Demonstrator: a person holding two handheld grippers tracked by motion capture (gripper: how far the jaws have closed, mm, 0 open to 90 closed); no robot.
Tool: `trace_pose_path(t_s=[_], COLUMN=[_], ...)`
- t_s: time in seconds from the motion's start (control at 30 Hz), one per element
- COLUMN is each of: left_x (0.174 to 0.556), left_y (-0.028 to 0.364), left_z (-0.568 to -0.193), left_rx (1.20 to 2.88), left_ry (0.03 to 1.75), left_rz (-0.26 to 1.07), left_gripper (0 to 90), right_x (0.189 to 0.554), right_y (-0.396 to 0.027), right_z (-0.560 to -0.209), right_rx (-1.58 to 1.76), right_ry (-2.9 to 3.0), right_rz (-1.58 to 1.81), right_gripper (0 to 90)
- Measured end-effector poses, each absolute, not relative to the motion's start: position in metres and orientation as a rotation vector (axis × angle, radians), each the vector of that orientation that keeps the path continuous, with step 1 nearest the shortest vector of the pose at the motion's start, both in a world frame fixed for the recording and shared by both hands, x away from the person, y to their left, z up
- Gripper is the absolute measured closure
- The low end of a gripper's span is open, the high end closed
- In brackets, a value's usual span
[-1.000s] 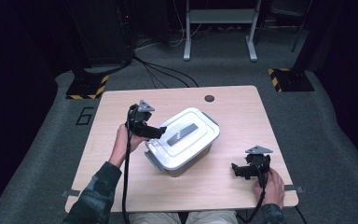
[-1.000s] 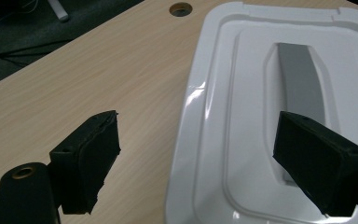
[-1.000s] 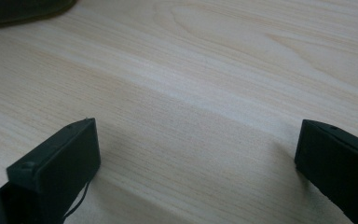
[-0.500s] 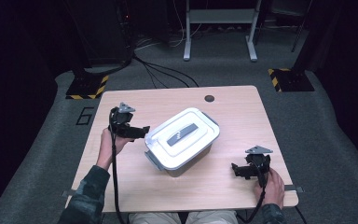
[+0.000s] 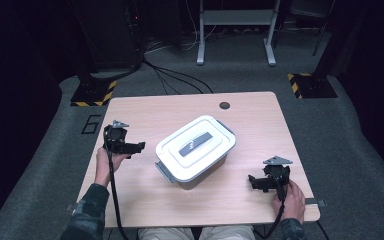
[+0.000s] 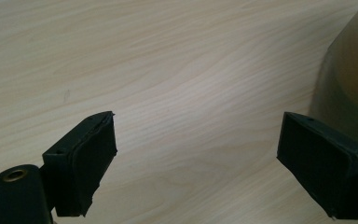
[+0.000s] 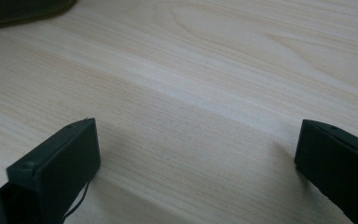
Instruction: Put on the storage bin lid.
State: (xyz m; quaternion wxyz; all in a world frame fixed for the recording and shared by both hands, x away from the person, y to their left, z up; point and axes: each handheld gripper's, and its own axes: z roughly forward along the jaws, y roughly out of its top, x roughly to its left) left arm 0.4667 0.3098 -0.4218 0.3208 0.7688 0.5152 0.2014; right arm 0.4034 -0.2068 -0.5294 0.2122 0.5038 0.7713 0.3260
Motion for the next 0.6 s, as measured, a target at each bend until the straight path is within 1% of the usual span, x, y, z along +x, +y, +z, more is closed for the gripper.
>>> trace_pose_path(t_s=[0.33, 0.6], left_x=[0.466, 0.465], left_y=[0.333, 0.345], left_z=[-0.457, -0.478], left_rx=[2.005, 1.967], left_ry=[1.459, 1.509], left_rz=[0.483, 0.477], left_gripper=[11.3, 11.4], right_x=[0.403, 0.403], right_y=[-0.207, -0.207], right_z=[-0.529, -0.529], right_rx=[1.399, 1.399], right_ry=[2.142, 2.142], right_rz=[0.905, 0.905], right_gripper=[0.0, 0.0])
